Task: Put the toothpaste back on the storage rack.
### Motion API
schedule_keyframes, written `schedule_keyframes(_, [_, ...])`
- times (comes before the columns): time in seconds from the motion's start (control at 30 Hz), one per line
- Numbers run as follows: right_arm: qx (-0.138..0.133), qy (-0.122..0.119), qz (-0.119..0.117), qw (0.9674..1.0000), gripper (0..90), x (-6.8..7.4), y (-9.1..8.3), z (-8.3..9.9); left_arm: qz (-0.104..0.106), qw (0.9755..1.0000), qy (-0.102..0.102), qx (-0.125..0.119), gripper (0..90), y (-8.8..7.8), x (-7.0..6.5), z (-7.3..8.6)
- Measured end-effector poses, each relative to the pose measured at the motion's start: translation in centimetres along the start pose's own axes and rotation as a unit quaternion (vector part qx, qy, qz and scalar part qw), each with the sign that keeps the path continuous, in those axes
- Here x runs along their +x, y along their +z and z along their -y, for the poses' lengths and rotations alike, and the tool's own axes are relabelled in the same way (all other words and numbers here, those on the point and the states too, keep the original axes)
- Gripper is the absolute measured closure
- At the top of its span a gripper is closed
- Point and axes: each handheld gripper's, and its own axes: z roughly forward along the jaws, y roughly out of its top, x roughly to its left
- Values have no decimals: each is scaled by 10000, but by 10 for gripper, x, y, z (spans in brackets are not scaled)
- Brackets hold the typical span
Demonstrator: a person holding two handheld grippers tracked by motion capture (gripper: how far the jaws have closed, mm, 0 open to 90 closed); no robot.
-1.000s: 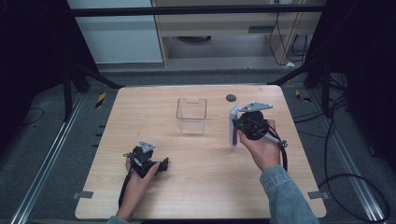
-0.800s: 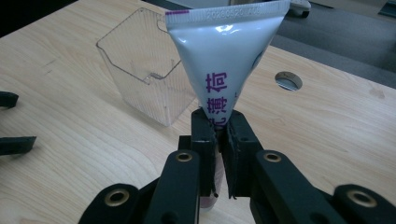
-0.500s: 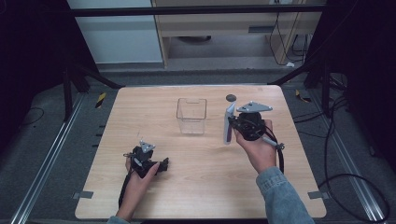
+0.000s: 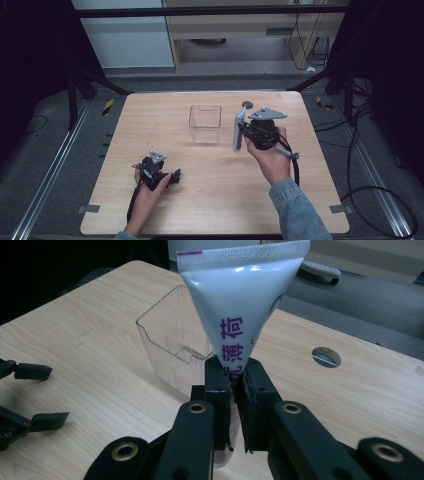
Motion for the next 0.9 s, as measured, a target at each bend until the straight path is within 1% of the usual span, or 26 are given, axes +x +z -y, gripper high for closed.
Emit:
schedule_keyframes(0.4, [-123,18,-115,9999,836,9,1,-9,1,10000,-3,-1,0,0,0,0])
schedule_keyframes(0.9, [-170,-18,-238,9996,836,19,9,-17,0,10000,-2,-2,0,0,0,0])
